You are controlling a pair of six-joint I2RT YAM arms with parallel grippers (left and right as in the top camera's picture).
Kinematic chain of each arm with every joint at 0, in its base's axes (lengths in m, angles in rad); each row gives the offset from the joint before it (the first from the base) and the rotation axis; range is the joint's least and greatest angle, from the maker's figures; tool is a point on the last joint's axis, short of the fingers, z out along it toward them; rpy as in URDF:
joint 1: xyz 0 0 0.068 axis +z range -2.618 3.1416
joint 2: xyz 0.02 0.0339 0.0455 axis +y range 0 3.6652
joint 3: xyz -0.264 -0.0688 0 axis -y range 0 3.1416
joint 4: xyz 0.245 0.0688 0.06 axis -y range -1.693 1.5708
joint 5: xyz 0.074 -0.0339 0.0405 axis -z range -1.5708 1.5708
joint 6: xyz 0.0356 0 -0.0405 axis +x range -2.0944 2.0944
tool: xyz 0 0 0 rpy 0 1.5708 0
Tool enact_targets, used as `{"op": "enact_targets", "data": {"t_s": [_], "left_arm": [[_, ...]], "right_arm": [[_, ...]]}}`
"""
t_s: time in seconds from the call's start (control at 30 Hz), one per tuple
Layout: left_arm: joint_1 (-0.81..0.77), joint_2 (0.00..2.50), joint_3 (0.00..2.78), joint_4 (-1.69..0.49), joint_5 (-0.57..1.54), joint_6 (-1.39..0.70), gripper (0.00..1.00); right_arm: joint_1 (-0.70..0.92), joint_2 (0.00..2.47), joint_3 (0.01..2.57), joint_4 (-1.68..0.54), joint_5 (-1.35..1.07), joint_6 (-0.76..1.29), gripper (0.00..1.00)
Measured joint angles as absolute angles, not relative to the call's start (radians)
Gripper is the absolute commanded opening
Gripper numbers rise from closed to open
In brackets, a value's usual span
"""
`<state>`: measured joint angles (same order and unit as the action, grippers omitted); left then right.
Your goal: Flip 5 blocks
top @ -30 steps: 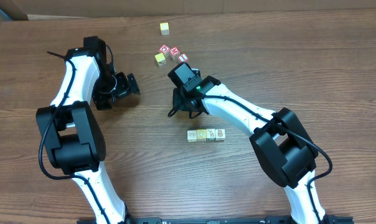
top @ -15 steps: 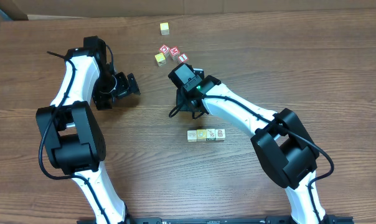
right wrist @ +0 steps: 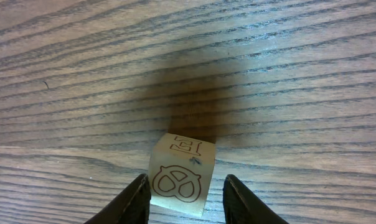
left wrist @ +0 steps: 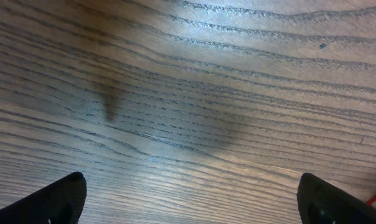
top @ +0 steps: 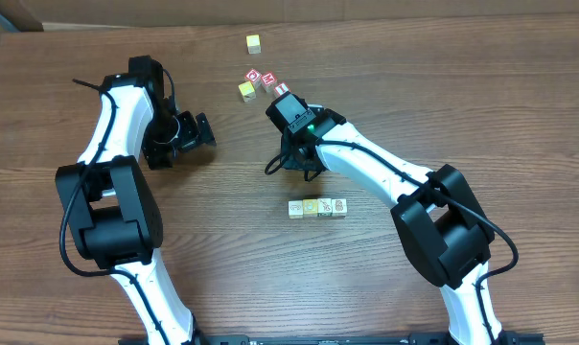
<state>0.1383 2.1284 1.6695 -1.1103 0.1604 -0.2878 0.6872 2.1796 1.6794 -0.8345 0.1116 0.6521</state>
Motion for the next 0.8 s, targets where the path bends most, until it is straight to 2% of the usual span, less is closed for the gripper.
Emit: {"op": "enact_targets", "data": {"t_s": [0.07,0.27,0.53,0.8], "left_arm": [[0.138,2.128,1.67,-1.11,0.161,-0.288,1.0],[0.138,2.128,1.67,-1.11,0.161,-0.288,1.0],[0.138,2.128,1.67,-1.11,0.16,-0.288,1.0],[0.138,2.128,1.67,-1.111,0.16,-0.288,1.0]], "right_arm": [[0.688,2.18,1.679,-0.825,0.11,0.654,0.41],[0.699,2.18,1.645,-0.762,0.111,0.656,0.52],[0.717,2.18,1.636,-0.751,0.1,0.647,0.61],[0.705,2.166,1.672,-0.816,0.093,0.614,0.62]]}}
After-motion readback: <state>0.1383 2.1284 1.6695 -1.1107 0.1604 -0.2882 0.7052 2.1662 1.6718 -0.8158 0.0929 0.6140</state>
